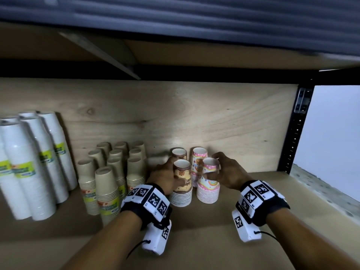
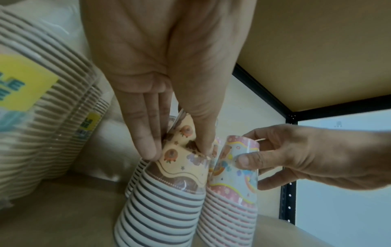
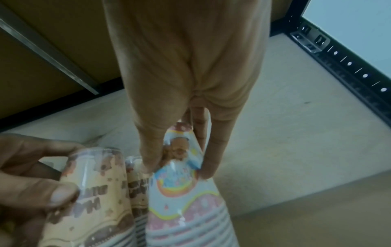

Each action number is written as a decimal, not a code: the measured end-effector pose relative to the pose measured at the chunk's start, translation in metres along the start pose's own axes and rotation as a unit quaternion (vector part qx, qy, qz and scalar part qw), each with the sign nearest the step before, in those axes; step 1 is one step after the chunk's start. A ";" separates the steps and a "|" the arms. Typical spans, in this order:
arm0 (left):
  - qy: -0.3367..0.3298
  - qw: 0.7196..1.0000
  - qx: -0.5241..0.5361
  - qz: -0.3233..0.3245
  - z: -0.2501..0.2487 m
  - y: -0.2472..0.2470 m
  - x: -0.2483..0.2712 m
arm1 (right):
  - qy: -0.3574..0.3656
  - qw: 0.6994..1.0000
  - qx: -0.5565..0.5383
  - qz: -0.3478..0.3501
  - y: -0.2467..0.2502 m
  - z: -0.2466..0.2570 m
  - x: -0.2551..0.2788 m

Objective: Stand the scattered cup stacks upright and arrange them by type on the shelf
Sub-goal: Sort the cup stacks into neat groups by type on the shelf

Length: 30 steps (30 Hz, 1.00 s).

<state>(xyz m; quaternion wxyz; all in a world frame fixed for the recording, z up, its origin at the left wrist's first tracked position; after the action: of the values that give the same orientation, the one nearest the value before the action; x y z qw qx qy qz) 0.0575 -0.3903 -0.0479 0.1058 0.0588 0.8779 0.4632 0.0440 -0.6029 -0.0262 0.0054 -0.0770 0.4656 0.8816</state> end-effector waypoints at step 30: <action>0.030 0.992 0.023 0.120 0.019 -0.037 -0.025 | 0.071 0.965 -0.141 0.207 -0.040 -0.019 -0.019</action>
<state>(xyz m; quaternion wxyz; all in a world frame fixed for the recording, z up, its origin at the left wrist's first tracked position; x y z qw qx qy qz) 0.0864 -0.4010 -0.0854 0.0217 0.1520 0.8776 0.4542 0.0683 -0.5947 -0.0670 -0.2210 -0.0412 0.3412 0.9127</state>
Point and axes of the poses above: each hand's wrist, its own x-axis away from the middle knuckle, its own y-axis out of the back of the hand, z = x × y, the point moved 6 cm from there along -x, towards the middle knuckle, and after that the axes turned 5 degrees about z, right-handed, at the moved point
